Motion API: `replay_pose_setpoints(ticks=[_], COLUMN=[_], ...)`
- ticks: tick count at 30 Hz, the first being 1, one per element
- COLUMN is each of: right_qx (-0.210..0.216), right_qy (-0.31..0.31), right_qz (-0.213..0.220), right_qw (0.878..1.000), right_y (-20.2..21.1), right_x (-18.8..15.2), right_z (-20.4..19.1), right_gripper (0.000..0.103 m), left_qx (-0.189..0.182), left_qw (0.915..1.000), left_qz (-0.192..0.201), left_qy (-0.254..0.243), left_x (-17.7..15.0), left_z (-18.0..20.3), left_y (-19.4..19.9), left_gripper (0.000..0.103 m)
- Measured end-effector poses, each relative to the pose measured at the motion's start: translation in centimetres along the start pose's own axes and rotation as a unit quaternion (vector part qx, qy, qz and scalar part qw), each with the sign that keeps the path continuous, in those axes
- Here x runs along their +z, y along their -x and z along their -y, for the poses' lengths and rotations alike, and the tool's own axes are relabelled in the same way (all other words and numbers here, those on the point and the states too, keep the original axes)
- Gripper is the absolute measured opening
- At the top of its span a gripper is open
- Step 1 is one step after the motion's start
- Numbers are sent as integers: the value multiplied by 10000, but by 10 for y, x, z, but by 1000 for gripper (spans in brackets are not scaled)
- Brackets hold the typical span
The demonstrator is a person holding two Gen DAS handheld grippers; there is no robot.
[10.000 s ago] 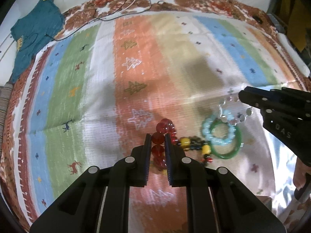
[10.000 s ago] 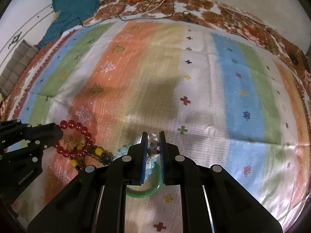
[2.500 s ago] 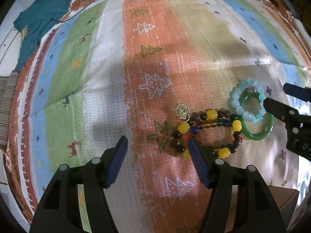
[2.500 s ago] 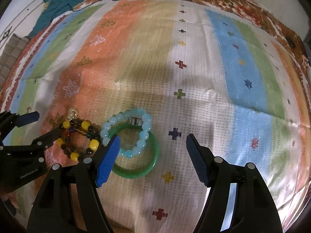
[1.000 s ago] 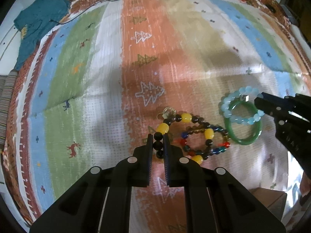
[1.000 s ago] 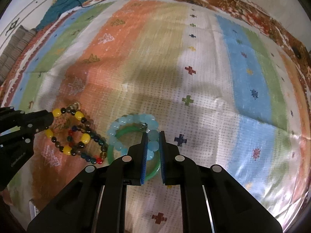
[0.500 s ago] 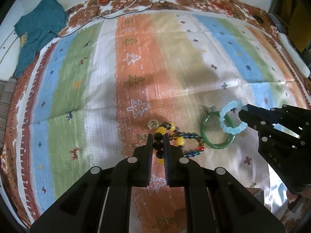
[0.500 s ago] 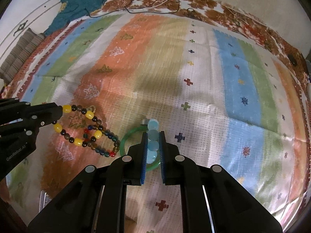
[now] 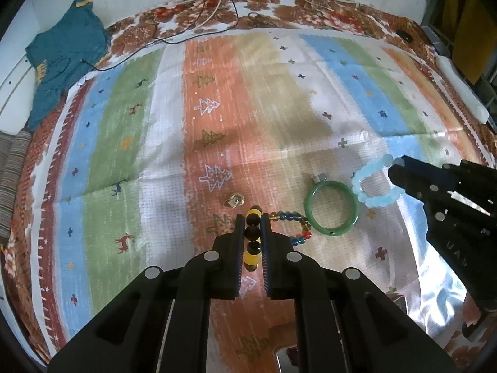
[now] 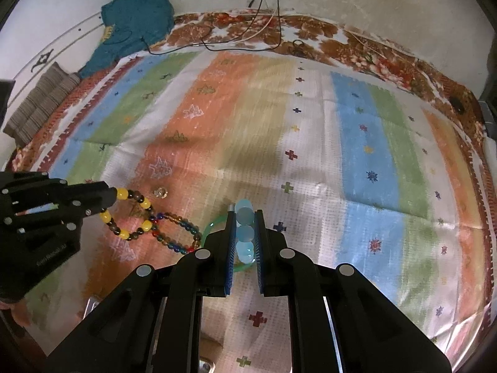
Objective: Organize jewelry
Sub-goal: 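Lift the multicolour bracelet with the left gripper while the right lifts the light blue bracelet, then carry the multicolour bracelet in the left gripper over the tin while the right carries the light blue bracelet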
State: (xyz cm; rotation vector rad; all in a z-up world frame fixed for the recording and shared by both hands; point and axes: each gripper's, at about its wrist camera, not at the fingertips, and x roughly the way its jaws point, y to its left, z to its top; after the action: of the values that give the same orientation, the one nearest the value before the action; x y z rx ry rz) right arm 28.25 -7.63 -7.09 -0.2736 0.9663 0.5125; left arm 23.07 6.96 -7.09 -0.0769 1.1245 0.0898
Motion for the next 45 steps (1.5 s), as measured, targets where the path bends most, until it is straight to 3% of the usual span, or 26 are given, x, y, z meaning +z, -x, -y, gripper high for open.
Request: replay_pose_setpoints(ticks=[11,45], right_qx=[-181,-181], right_qy=[-46,140], right_qz=[388,782], right_qw=[9991,9967], right_y=[22,77], right_x=[-10,-53], right_z=[-2,-26], right_gripper=[12,12], left_qx=[-144,-454], left_qw=[9994,9943], left_qz=[276,957], left_qy=[121,-122], left_x=[-4,-47], left_z=[2,31], left_y=[25,98], left_gripper=[9,10])
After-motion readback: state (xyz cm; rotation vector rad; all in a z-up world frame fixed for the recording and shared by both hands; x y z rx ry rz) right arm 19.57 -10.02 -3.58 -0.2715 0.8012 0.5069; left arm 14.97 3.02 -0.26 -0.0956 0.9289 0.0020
